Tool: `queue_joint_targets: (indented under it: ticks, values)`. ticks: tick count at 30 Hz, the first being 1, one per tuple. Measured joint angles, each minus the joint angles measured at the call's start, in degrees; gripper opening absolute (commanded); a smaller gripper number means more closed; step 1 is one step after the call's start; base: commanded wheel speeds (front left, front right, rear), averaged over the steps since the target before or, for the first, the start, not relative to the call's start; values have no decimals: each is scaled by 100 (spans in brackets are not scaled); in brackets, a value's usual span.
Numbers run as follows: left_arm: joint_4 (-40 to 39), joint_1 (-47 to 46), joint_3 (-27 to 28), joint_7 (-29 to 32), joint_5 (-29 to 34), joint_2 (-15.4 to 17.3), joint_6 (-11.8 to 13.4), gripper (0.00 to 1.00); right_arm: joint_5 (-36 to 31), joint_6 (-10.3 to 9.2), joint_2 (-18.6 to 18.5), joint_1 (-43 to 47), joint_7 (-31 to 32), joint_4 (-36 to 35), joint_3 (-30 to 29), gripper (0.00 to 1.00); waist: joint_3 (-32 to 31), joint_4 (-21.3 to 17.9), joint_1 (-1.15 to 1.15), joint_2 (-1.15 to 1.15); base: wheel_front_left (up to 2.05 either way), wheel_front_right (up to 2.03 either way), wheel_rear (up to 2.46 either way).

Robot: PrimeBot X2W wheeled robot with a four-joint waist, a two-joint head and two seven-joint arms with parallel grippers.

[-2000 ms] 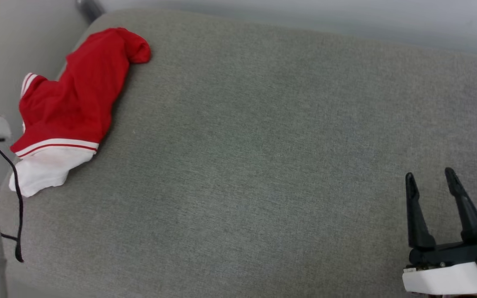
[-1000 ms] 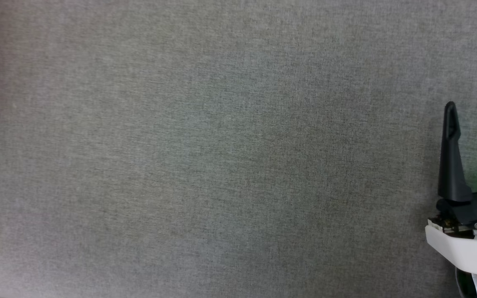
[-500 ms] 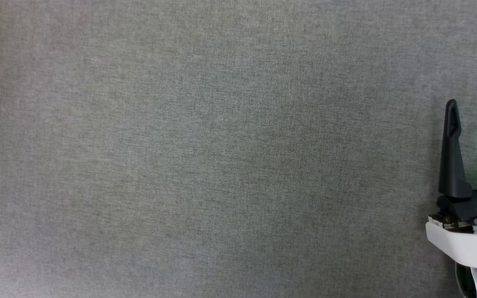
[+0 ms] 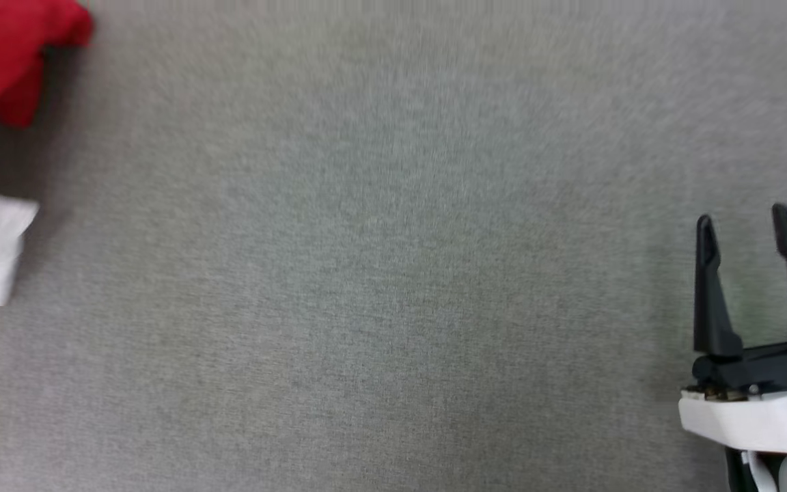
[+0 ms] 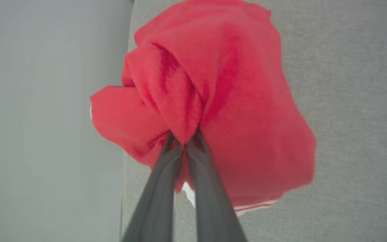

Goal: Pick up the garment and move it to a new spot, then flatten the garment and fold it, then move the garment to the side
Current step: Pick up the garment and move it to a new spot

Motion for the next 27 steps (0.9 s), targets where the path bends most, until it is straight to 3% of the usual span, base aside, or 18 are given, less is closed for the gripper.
queue_joint_targets:
  ticks: [10, 19, 27]
  values:
    - [-1163, -831, -987, 477, 109, -187, 0, 0, 261, 0, 0, 366, 0, 335, 108, 100, -1056, -194, -1, 0, 0, 0, 0]
    - [-1688, -1662, -2103, 628, -33, -1057, 0, 0, 424, 0, -2, 608, -1, 519, 179, 100, -1592, -772, -1, 0, 0, 0, 0]
    - [-1841, -1958, -2921, 308, -382, -1699, 0, 0, 458, 0, -1, 717, -1, 570, 193, 100, -1772, -1484, -1, 0, 0, 0, 0]
